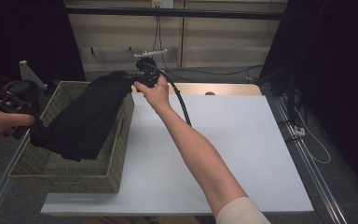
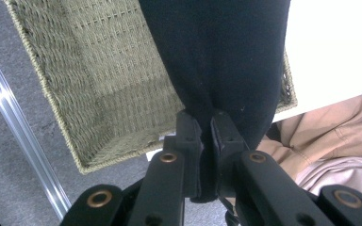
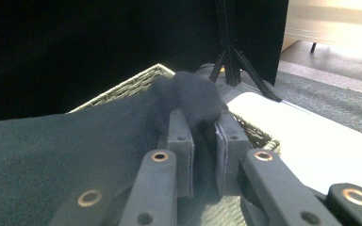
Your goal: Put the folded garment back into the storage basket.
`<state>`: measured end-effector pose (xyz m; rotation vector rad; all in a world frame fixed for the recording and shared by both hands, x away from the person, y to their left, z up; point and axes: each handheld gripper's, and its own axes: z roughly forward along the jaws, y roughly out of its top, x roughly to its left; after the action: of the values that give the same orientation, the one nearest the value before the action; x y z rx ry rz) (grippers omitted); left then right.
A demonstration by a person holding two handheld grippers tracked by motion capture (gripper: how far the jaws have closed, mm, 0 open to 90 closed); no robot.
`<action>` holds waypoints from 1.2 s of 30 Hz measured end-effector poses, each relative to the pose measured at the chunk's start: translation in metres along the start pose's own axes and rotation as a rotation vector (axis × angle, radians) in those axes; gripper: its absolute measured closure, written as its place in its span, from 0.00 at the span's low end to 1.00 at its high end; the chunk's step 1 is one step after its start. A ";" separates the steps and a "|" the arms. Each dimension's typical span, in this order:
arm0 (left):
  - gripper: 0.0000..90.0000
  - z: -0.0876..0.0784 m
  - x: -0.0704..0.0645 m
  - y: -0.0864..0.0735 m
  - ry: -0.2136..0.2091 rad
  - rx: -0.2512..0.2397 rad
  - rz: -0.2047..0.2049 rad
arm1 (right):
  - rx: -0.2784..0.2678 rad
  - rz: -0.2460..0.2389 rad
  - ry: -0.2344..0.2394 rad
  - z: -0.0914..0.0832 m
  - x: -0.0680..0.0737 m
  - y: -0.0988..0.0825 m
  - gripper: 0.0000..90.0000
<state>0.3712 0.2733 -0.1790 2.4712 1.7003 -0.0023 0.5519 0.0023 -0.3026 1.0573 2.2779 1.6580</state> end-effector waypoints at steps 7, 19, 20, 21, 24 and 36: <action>0.94 0.004 0.008 -0.003 -0.008 0.005 -0.014 | 0.006 -0.008 0.016 0.010 0.003 0.002 0.88; 0.94 0.013 0.018 -0.004 -0.014 0.018 -0.035 | 0.022 -0.025 0.021 0.029 0.005 0.000 0.88; 0.93 0.014 0.018 -0.003 -0.015 0.019 -0.035 | 0.021 -0.025 0.024 0.030 0.005 0.001 0.88; 0.93 0.014 0.019 -0.003 -0.017 0.022 -0.035 | 0.021 -0.027 0.021 0.032 0.004 0.001 0.88; 0.93 0.018 0.021 -0.001 -0.022 0.022 -0.043 | 0.029 -0.045 0.018 0.037 0.004 0.002 0.88; 0.45 0.042 0.035 0.009 0.034 -0.063 -0.063 | 0.027 -0.102 -0.049 0.054 -0.001 0.003 0.37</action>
<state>0.3951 0.2982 -0.2227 2.3856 1.7628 0.0855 0.5802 0.0451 -0.3211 0.9587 2.2889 1.5500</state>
